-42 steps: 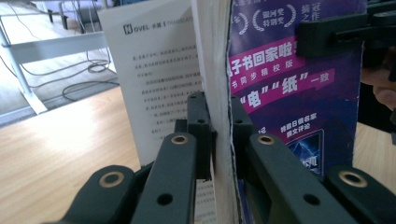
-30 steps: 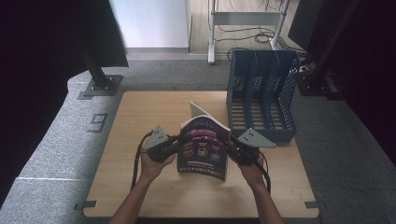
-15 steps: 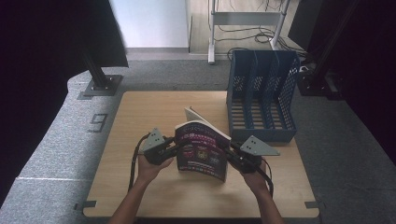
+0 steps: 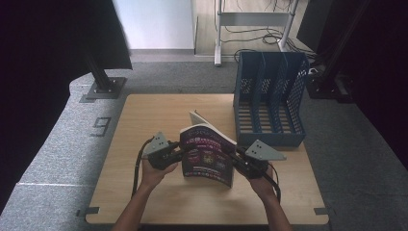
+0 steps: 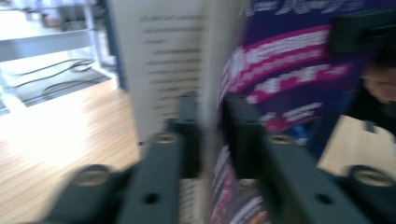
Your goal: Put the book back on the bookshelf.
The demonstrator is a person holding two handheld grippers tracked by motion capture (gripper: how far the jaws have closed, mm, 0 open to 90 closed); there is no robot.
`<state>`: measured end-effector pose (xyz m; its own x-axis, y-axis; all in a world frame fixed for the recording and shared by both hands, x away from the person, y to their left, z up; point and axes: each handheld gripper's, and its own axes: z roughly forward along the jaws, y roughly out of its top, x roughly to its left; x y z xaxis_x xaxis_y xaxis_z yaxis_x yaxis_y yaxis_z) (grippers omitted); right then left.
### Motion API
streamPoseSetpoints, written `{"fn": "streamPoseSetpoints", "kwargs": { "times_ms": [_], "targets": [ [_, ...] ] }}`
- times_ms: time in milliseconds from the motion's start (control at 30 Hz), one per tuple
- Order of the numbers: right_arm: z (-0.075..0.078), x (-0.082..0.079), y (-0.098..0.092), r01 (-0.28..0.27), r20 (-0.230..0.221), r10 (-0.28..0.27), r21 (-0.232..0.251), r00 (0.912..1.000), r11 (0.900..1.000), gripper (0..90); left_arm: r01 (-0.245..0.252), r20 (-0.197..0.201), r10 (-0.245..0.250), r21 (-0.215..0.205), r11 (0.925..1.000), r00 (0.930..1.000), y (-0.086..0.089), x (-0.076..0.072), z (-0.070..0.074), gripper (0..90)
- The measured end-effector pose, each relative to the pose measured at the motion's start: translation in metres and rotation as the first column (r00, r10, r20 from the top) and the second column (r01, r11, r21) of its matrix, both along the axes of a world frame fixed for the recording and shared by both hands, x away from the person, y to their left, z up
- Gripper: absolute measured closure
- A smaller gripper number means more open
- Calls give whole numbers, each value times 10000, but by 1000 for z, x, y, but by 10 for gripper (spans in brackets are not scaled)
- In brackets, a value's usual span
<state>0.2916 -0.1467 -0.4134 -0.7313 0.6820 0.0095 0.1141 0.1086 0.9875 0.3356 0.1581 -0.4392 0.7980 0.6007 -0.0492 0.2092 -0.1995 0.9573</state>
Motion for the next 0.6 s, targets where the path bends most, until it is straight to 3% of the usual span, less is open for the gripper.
{"fn": "streamPoseSetpoints", "kwargs": {
  "times_ms": [100, 267, 600],
  "targets": [
    [0, 0, -1, -77, -31, 77, 80, 10000, 9999, 812, -586, 66, 584, 417, 9974, 9983, -5, 2, -3, 579],
    [0, 0, 2, -130, 29, 130, -67, 9999, 9999, 812, -993, -324, 1009, 489, 9939, 9944, -7, 10, -9, 434],
    [0, -1, 9, -197, 145, 202, -347, 9997, 9992, 812, -826, -703, 837, 174, 9964, 9940, -9, 22, -12, 343]
  ]
}}
